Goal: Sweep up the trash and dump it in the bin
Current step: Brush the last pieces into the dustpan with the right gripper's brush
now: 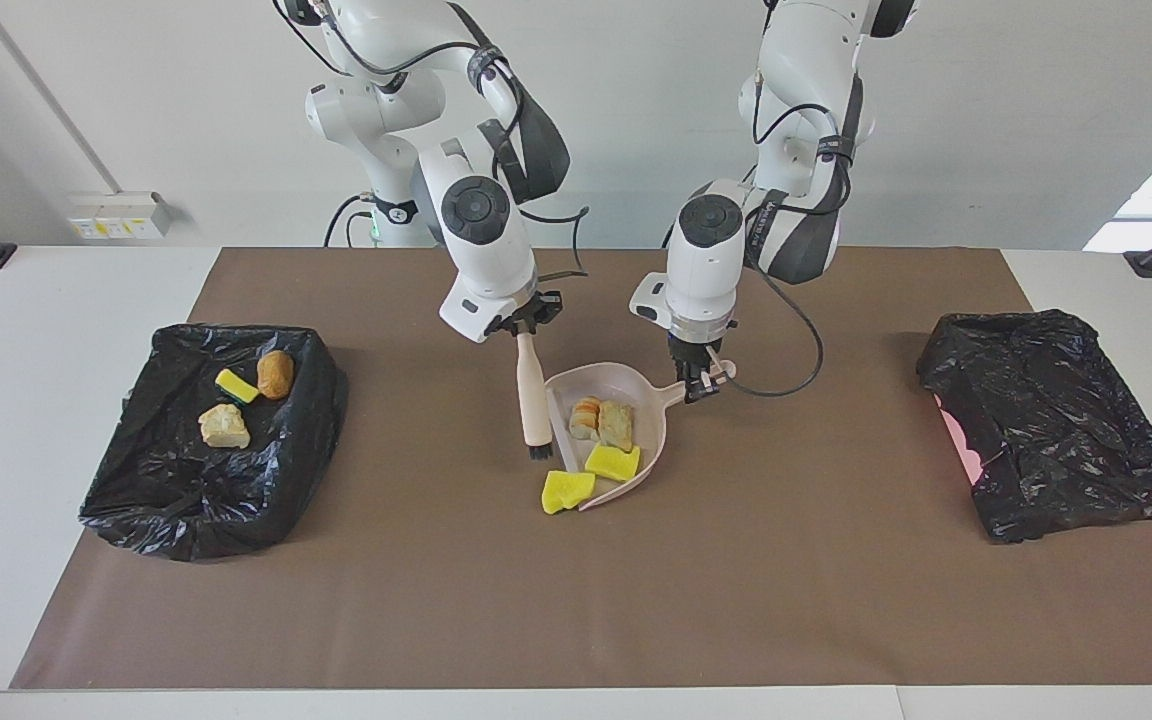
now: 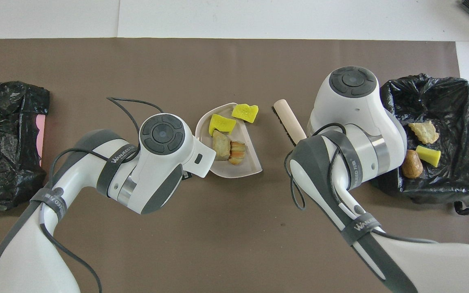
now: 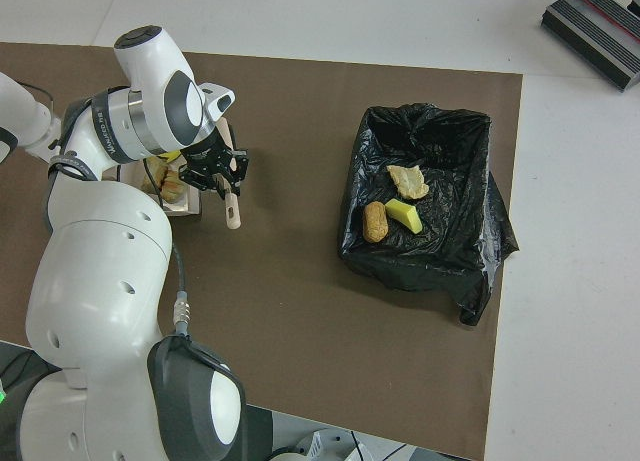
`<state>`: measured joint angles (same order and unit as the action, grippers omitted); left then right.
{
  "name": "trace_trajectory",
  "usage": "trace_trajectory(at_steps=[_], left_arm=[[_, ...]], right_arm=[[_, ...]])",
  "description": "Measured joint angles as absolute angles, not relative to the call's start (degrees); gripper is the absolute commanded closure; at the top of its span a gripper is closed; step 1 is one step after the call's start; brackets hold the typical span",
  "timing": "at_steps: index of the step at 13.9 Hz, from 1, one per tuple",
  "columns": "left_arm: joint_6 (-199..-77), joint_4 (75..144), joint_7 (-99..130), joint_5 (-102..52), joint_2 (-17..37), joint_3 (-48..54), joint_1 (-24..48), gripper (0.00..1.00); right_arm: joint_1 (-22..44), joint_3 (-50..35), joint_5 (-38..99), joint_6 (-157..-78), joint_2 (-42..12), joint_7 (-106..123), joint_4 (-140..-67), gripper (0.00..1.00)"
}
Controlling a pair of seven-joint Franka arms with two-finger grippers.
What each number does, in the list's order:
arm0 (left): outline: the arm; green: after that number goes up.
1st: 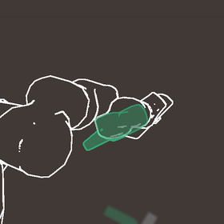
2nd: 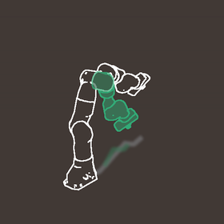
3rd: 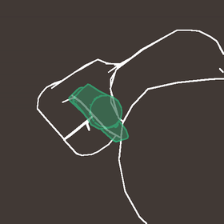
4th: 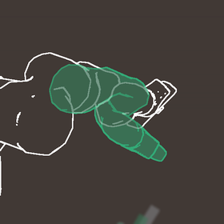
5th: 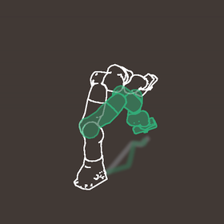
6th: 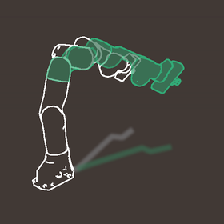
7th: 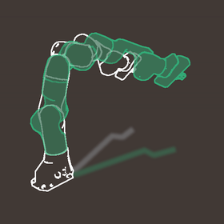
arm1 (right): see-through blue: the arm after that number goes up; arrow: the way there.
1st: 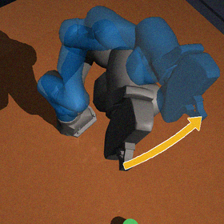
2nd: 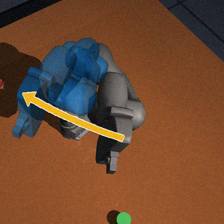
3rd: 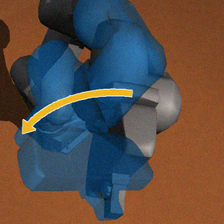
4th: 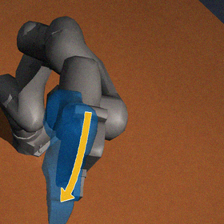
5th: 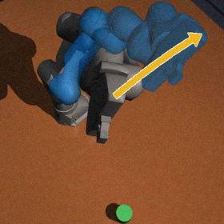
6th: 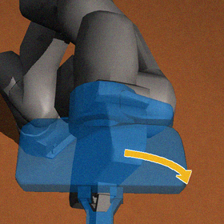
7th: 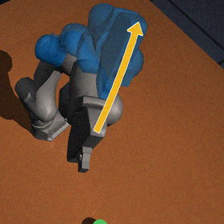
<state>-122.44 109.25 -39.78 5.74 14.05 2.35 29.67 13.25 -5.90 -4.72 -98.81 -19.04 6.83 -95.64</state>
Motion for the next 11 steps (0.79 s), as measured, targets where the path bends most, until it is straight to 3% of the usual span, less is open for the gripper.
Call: trace_trajectory(at_steps=[4,11], left_arm=[[-122.4,109.3,-39.7,5.7,14.1,2.3,29.7,1.0],[-122.4,109.4,-39.6,5.7,14.0,2.3,29.7,1.0]], right_arm=[[14.8,-6.5,-7.2,-99.5,-26.7,7.3,-88.5,1.0],[19.4,-7.3,1.5,-103.0,-29.0,5.2,-87.7,1.0]])
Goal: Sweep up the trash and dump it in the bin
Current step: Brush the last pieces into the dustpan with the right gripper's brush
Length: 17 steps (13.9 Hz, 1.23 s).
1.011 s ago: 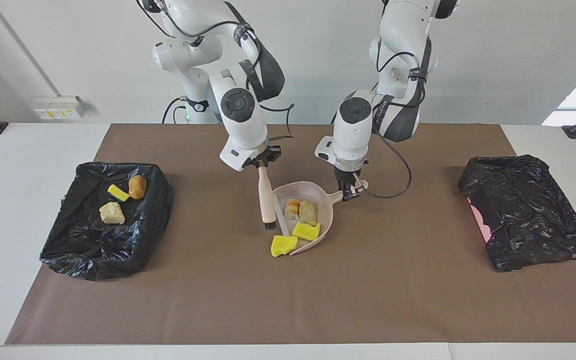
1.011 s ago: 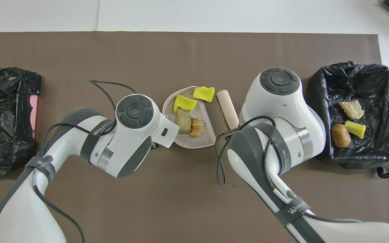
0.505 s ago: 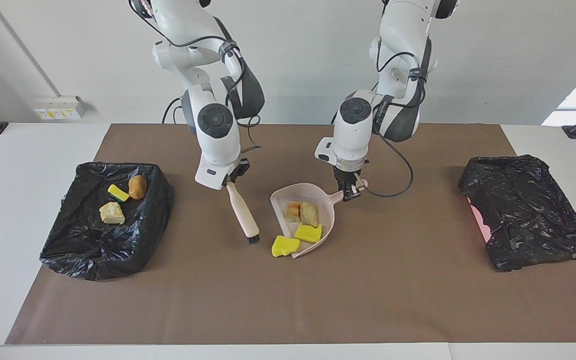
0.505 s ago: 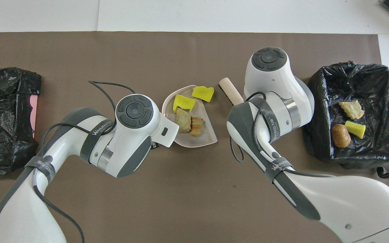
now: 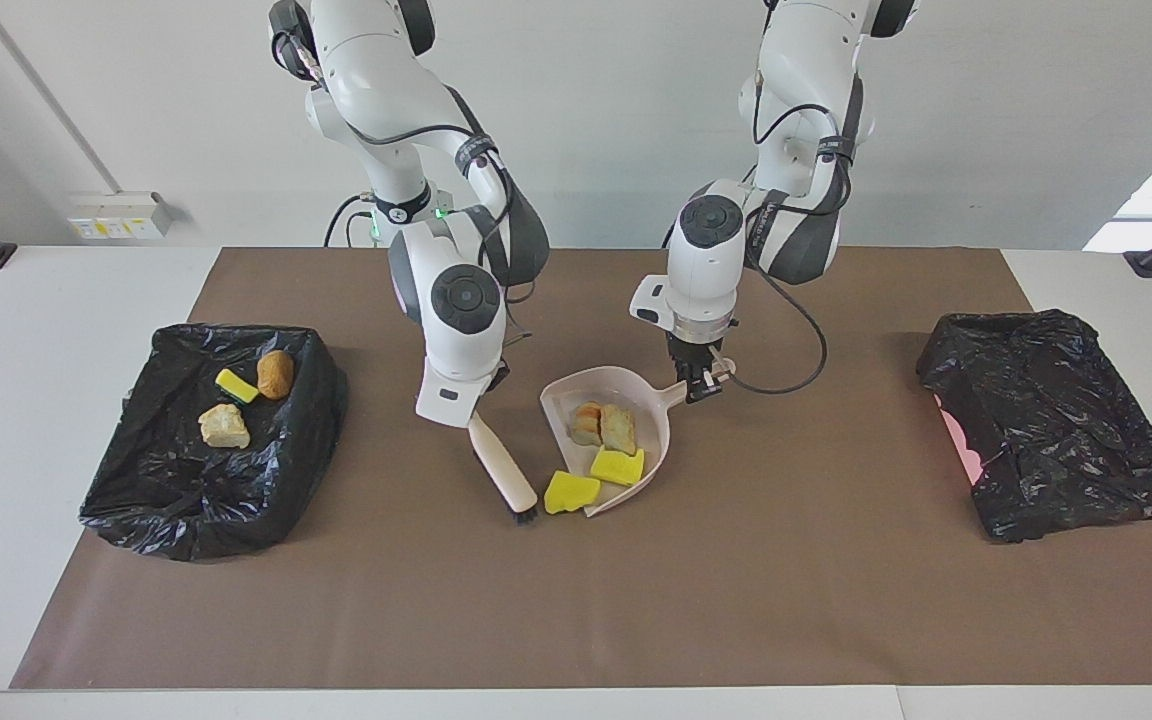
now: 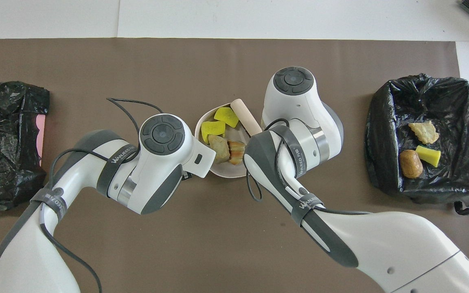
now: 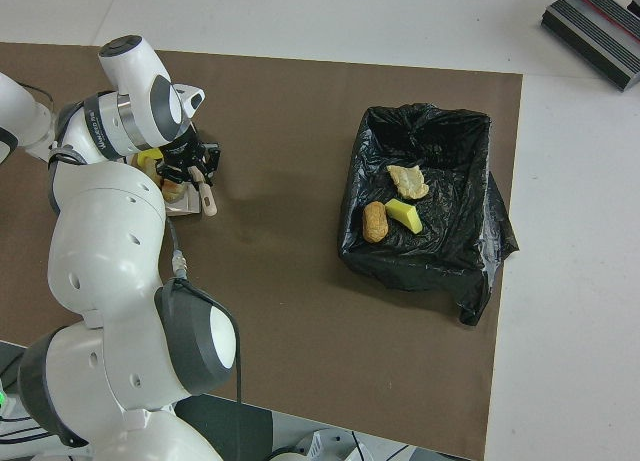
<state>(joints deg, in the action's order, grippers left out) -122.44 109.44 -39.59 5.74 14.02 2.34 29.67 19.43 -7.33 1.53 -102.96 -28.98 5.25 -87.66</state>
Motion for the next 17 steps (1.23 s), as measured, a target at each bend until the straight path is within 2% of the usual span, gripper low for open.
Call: trace_trajectory(at_steps=[5,13,15,17], left_arm=[[-122.5,109.5,-39.8,5.7,14.0,2.3,29.6,1.0],[-122.9,109.5,-46.3,5.7,13.9,1.9,28.7,1.0],[-122.9,109.5,-48.5,5.7,13.8,1.8,28.3,1.0],[-122.9,109.5,-52.5,5.7,13.5,1.7,26.7,1.0]], right_arm=[[19.4,-7.3,4.5,-99.2,-27.6,2.1,-87.1,1.0],[19.9,-7.6,4.5,-97.6,-26.4,-12.4,-88.3,1.0],[20.0,-7.6,4.4,-95.6,-23.9,-16.6,-88.7,1.0],[19.9,-7.5,4.4,-94.2,-19.0,-21.3,-90.9,1.0]])
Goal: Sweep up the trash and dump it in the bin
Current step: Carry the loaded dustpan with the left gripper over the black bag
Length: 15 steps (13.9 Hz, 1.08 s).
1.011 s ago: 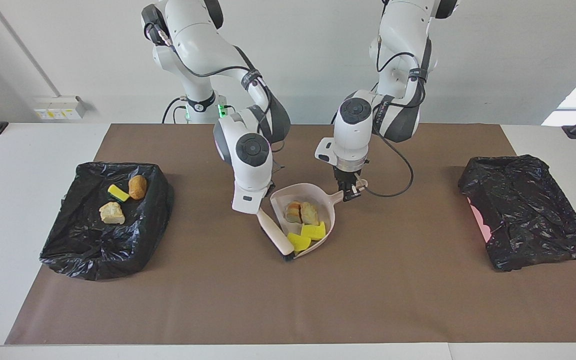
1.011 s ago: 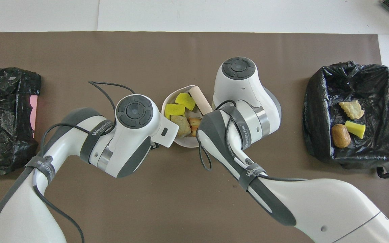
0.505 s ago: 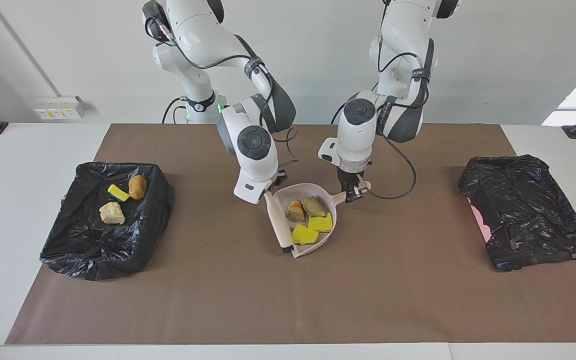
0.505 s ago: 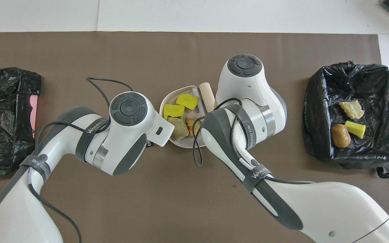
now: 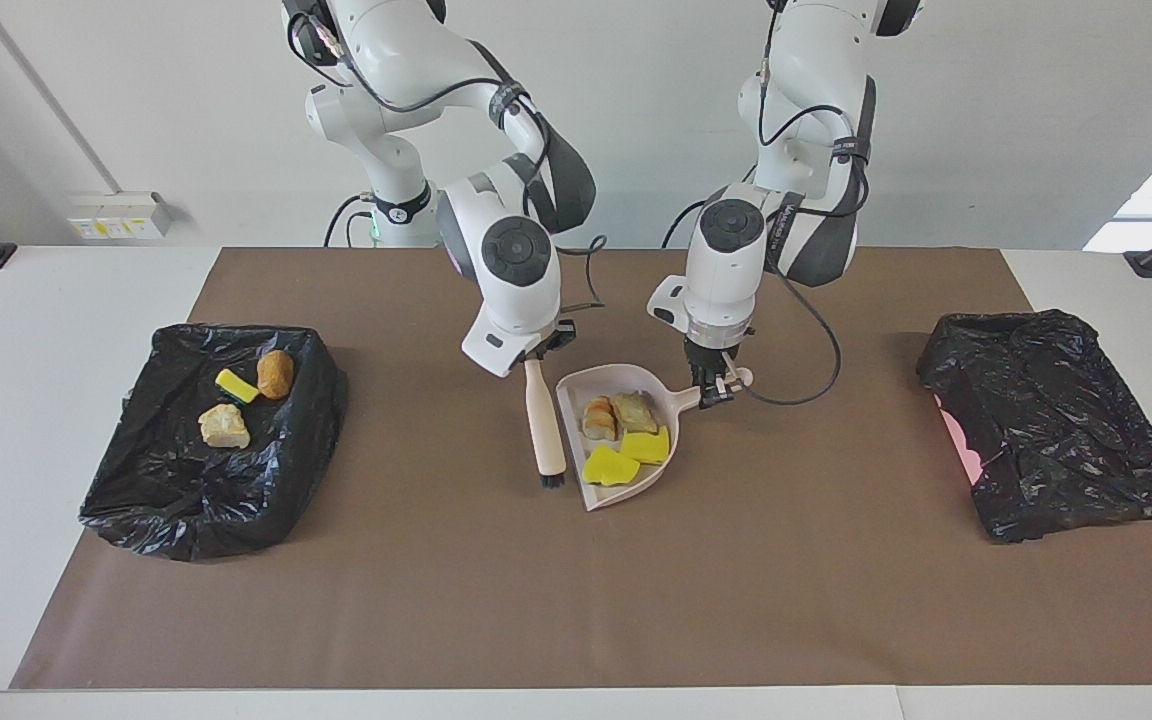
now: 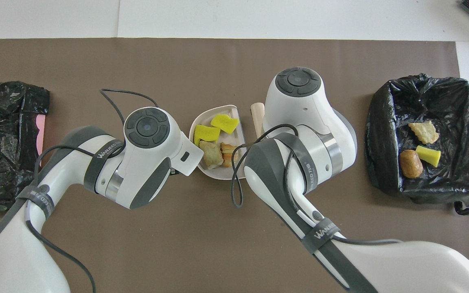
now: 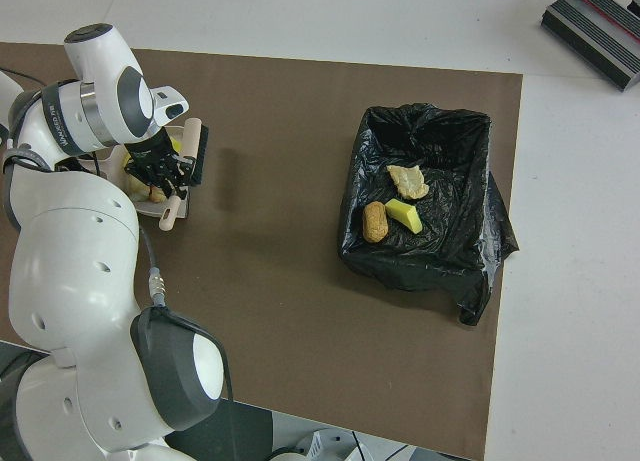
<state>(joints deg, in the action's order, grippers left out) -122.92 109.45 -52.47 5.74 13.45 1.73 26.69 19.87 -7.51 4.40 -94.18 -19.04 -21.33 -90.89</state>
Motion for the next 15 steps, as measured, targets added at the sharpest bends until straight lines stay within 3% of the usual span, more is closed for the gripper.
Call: trace_trajectory(at_steps=[3,5,8,12,15], left_arm=[[-122.9,109.4,-60.5,5.8,11.4,1.5,22.6,1.0],[-122.6,109.3,-68.3,5.8,8.4,1.4,17.8,1.0],[-120.6,109.3,-81.4,5.8,3.3,1.2,8.4,1.0],[-116.8,107.3,-93.2,5.8,0.8,0.9,-5.7,1.0],[-116.6,104.6,-96.2,5.8,0.9,0.7,-16.7,1.0]], right_arm=[[21.1,-7.7,5.0,-94.5,-12.3,-28.9,-96.9,1.0],[23.9,-7.8,7.2,-99.1,-9.7,-33.4,-102.0,1.0],[29.9,-8.0,9.6,-108.5,-5.5,-36.8,-111.4,1.0],[33.3,-8.1,10.5,-109.4,1.8,-36.5,-121.9,1.0],[35.4,-8.1,14.6,-110.4,3.8,-35.9,-127.1,1.0]])
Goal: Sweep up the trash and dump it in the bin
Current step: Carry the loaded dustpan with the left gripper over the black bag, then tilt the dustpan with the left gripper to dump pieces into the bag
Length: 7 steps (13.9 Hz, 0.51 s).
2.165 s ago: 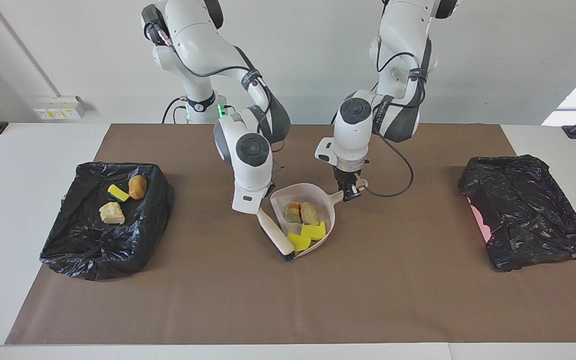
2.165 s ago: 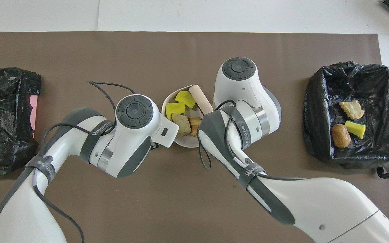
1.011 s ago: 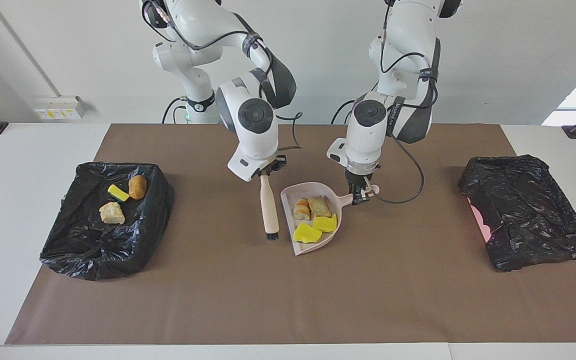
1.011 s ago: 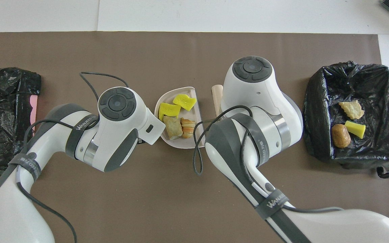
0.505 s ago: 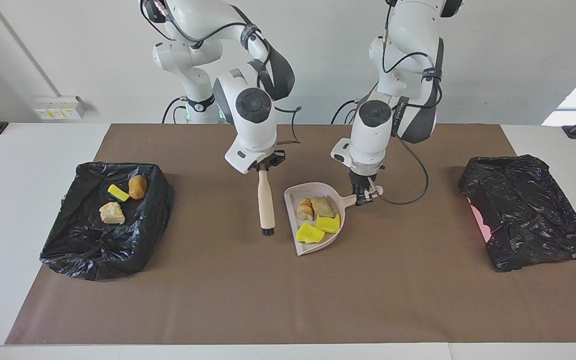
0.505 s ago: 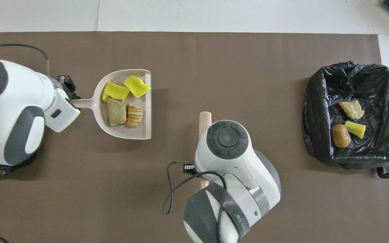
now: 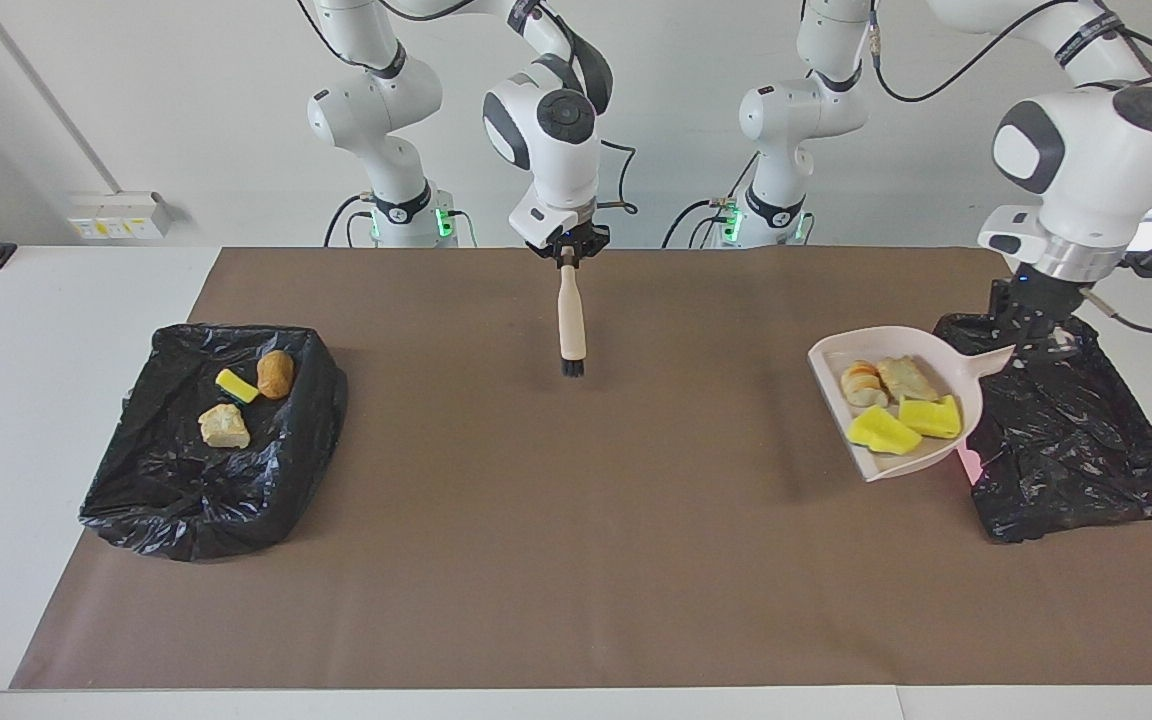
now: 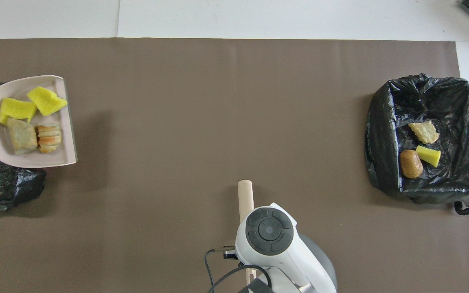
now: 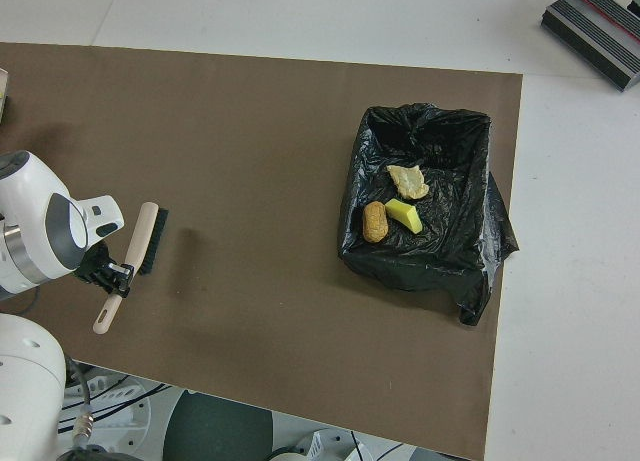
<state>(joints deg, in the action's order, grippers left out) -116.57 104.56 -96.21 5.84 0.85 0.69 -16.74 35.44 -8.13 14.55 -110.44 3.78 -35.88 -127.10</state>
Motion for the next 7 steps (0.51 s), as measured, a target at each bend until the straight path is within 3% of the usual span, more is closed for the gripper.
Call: trace_trajectory(at_steps=[4,7], left_arm=[[-118.0,102.2,-96.8,6.1,1.0,0.4,-28.4,1.0],[-119.9,102.0,-97.0,13.7,1.5,-0.5,-31.8,1.0]], right_arm=[[37.9,-8.2,15.0,-113.0,3.8,-36.4,-129.9,1.0],[39.2,-8.2,15.1,-118.1,3.6,-36.7,-133.4,1.0]])
